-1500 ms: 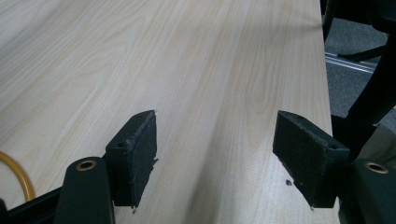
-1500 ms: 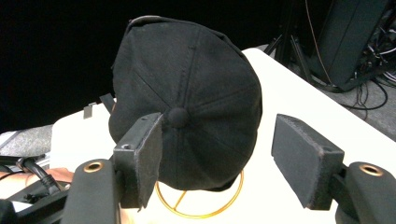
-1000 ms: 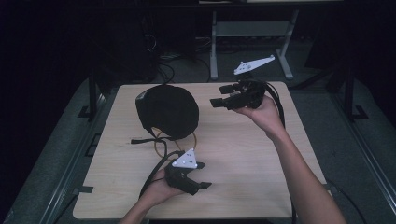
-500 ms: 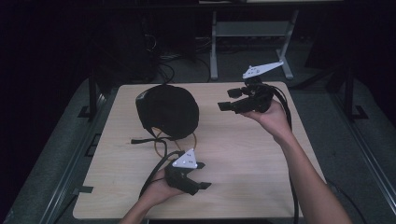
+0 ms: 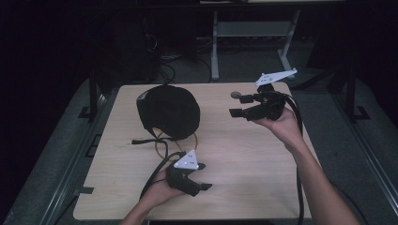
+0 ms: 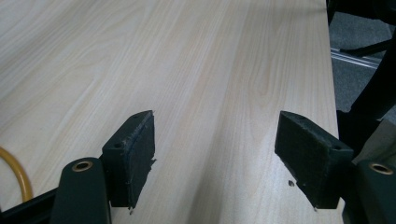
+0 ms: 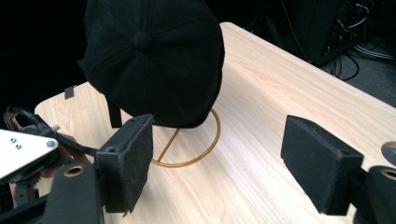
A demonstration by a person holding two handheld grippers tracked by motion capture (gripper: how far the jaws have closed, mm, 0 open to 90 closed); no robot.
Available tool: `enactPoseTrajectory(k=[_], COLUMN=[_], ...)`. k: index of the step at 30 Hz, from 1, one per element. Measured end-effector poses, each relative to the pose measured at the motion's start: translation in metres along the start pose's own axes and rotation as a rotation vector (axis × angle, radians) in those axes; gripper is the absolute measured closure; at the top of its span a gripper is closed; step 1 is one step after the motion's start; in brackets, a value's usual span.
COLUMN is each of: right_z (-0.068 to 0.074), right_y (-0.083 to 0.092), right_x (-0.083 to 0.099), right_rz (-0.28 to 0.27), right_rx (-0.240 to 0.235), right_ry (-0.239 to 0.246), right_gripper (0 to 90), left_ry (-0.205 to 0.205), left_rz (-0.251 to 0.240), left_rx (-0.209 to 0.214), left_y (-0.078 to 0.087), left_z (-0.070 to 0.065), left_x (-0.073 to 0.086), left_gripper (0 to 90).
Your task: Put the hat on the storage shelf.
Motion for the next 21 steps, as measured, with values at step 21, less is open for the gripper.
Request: enactPoseTrajectory(k=[21], right_z=[-0.002], right_y=[0.023], right_x=[0.060], right_rz=[0.008], right_rx=[0.006], right_ry=[-0.059], right_gripper=[22.7], left_ry=[0.004], left_rz=[0.011], left_rx=[-0.003], left_y=[0.001], left_z=[0.001], left_x=[0.002], left_gripper=[27.1])
Point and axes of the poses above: each handheld gripper's, and its own axes: y roughly backward along the jaws, x roughly out of its underside, z roughly to its left, the point moved 1 cm from there along -y, roughly forward along the jaws, and after that the axes turned 4 degrees about y, right-handed, at the moved point
